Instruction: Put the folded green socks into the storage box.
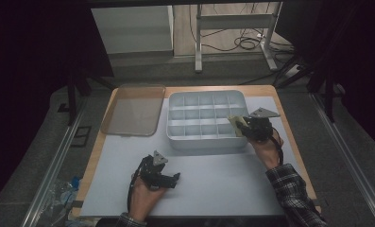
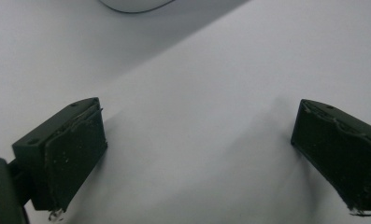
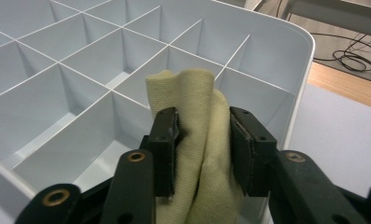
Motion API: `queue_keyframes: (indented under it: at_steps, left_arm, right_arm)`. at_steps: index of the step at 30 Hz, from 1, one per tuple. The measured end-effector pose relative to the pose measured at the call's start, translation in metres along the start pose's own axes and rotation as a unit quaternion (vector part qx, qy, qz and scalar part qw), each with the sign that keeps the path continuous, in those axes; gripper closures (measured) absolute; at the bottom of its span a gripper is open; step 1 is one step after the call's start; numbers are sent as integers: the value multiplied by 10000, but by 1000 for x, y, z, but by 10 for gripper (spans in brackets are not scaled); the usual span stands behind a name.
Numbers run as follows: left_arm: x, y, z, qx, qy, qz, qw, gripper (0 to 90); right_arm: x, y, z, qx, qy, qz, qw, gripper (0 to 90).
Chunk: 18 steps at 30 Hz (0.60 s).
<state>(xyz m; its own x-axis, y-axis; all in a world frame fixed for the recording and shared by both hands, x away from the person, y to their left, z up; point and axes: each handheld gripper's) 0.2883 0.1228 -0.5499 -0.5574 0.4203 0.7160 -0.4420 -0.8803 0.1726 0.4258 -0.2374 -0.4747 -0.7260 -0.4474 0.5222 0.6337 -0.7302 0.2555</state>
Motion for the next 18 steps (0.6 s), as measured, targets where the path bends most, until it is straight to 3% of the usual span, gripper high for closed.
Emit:
queue_keyframes:
  at_steps: [18]
  left_arm:
    - [0,0,0,-2,-3,1,10000,28]
  right_arm:
    - [6,0,-5,-40,-24,78,10000,477]
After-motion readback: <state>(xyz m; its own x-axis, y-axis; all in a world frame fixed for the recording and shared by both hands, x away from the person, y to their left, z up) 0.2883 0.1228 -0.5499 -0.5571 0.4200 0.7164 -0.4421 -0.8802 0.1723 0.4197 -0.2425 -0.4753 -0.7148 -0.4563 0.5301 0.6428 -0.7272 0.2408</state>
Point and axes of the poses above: each handheld gripper's, and its own axes: x roughly backward along the jaws, z roughly out of its top, y roughly to its right, and after that the axes turned 10 degrees about x, right-handed
